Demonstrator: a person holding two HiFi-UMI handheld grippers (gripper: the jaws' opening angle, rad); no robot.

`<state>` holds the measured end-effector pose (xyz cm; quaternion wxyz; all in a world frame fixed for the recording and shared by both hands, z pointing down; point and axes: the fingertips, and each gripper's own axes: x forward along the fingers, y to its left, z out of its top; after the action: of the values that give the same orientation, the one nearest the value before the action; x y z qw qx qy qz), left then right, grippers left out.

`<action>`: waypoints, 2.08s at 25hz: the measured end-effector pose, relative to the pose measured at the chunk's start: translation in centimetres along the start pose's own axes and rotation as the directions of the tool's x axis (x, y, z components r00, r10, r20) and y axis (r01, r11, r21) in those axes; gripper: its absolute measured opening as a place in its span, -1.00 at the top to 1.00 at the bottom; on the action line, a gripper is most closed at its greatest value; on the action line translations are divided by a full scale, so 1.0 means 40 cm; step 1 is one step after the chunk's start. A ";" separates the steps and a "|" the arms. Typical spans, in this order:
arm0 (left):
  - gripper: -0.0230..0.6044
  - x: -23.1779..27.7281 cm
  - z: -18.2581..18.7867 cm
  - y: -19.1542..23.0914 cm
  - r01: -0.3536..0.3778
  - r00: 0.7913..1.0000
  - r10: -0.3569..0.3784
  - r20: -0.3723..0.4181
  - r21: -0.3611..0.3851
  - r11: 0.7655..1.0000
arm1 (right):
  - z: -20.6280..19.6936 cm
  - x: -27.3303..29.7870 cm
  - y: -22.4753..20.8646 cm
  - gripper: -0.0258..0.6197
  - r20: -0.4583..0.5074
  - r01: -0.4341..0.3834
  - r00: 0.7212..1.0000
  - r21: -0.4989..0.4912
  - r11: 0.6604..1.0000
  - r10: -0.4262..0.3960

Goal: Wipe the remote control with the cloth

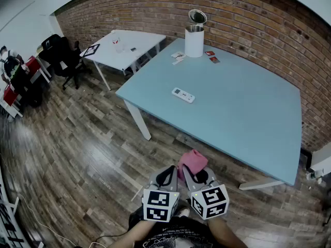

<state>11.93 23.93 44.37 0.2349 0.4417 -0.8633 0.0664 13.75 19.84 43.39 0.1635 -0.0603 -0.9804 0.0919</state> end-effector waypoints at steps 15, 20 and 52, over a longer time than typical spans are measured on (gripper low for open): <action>0.92 0.047 -0.028 0.018 0.021 0.999 -0.022 -0.027 -0.019 1.000 | -0.038 0.020 -0.043 0.72 -0.044 0.056 0.998 0.026 0.998 -0.055; 0.92 0.114 -0.008 0.063 0.042 0.999 -0.043 -0.026 -0.023 0.999 | -0.035 0.077 -0.079 0.72 -0.061 0.086 0.995 0.029 0.996 -0.084; 0.91 0.606 0.243 0.414 0.534 0.845 -0.495 -0.203 0.387 0.752 | 0.151 0.566 -0.269 0.72 -0.171 0.402 0.907 0.079 0.912 -0.385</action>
<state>-16.68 13.01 48.59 0.1786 0.6993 -0.6606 0.2066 -10.46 11.72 46.94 0.2561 0.1411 -0.9503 0.1070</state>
